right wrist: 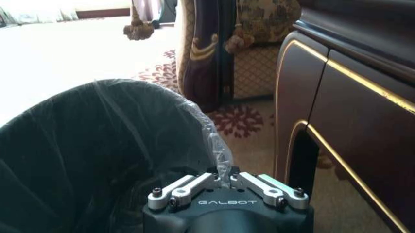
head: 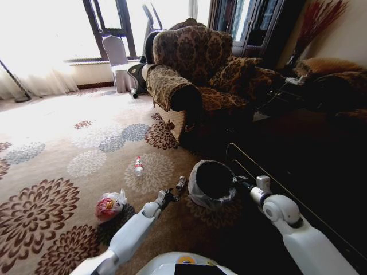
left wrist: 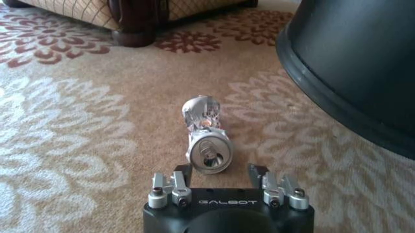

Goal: Pick up the trash from the ground and place it into the trash bin.

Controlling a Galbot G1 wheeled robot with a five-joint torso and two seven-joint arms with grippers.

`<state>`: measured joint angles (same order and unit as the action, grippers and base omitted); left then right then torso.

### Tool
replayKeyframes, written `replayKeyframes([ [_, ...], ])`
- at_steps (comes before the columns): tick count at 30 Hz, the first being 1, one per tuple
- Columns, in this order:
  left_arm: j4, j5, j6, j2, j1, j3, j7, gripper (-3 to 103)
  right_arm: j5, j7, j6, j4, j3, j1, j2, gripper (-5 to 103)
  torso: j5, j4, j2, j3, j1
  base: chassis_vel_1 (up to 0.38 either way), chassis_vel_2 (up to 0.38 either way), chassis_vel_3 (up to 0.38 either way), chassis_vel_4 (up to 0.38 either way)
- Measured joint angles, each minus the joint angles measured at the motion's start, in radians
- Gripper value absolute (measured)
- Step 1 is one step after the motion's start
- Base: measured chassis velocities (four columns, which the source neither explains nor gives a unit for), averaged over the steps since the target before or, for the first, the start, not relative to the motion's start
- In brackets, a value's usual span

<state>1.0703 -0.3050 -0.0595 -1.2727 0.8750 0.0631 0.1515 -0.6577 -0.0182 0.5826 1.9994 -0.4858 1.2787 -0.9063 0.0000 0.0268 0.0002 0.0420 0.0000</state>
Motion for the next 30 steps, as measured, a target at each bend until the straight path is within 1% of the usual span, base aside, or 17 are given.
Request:
replayKeyframes([
  [2,-0.012,0.001,0.013,-0.003,-0.003,0.0,0.004,46,0.0,0.0,-0.001,-0.001,0.002,0.002,-0.001,1,0.0,0.0,0.0,0.0,0.0,0.0,0.0,0.0,0.0],
  [4,-0.016,0.001,0.017,-0.004,-0.004,0.0,0.006,46,0.001,0.0,-0.001,-0.001,0.003,0.002,-0.001,1,0.0,0.0,0.0,0.0,0.0,0.0,0.0,0.0,0.0],
  [6,-0.037,0.001,0.043,-0.009,-0.012,-0.002,0.02,34,0.002,0.0,-0.001,-0.003,0.008,0.002,-0.003,1,0.0,0.0,0.0,0.0,0.0,0.0,0.0,0.0,0.0],
  [7,-0.037,0.001,0.043,-0.009,-0.012,-0.002,0.02,34,0.002,0.0,-0.001,-0.003,0.008,0.002,-0.003,1,0.0,0.0,0.0,0.0,0.0,0.0,0.0,0.0,0.0],
  [10,-0.055,-0.004,0.066,-0.016,-0.022,-0.005,0.052,19,0.002,0.0,-0.001,-0.007,0.015,-0.004,-0.005,1,0.0,0.0,0.0,0.0,0.0,0.0,0.0,0.0,0.0],
  [11,-0.055,-0.004,0.066,-0.016,-0.022,-0.005,0.052,19,0.002,0.0,-0.001,-0.007,0.015,-0.004,-0.005,1,0.0,0.0,0.0,0.0,0.0,0.0,0.0,0.0,0.0],
  [14,-0.064,-0.013,0.084,-0.018,-0.028,-0.006,0.075,3,0.003,0.0,-0.001,-0.01,0.016,-0.004,-0.007,1,0.0,0.0,0.0,0.0,0.0,0.0,0.0,0.0,0.0],
  [16,-0.066,-0.014,0.087,-0.019,-0.029,-0.006,0.08,1,0.003,0.0,-0.002,-0.011,0.017,-0.004,-0.008,1,0.0,0.0,0.0,0.0,0.0,0.0,0.0,0.0,0.0],
  [21,-0.046,-0.015,0.082,-0.025,-0.032,-0.001,0.08,0,0.005,0.0,-0.004,-0.018,0.02,-0.004,-0.01,1,0.0001,0.0001,0.0,0.0,0.0,0.0,0.0,0.0,0.0],
  [26,-0.017,-0.022,0.058,-0.039,-0.038,0.012,0.059,0,0.006,0.0,-0.005,-0.021,0.023,-0.008,-0.011,1,0.0001,0.0,0.0,0.0,0.0,0.0,0.0,0.0,0.0],
  [30,-0.04,-0.017,0.057,-0.055,-0.055,0.019,0.04,0,0.006,0.0,-0.005,-0.023,0.023,-0.008,-0.009,1,-0.0001,-0.0001,0.0,0.0,0.0,0.0,0.0,0.0,0.0],
])
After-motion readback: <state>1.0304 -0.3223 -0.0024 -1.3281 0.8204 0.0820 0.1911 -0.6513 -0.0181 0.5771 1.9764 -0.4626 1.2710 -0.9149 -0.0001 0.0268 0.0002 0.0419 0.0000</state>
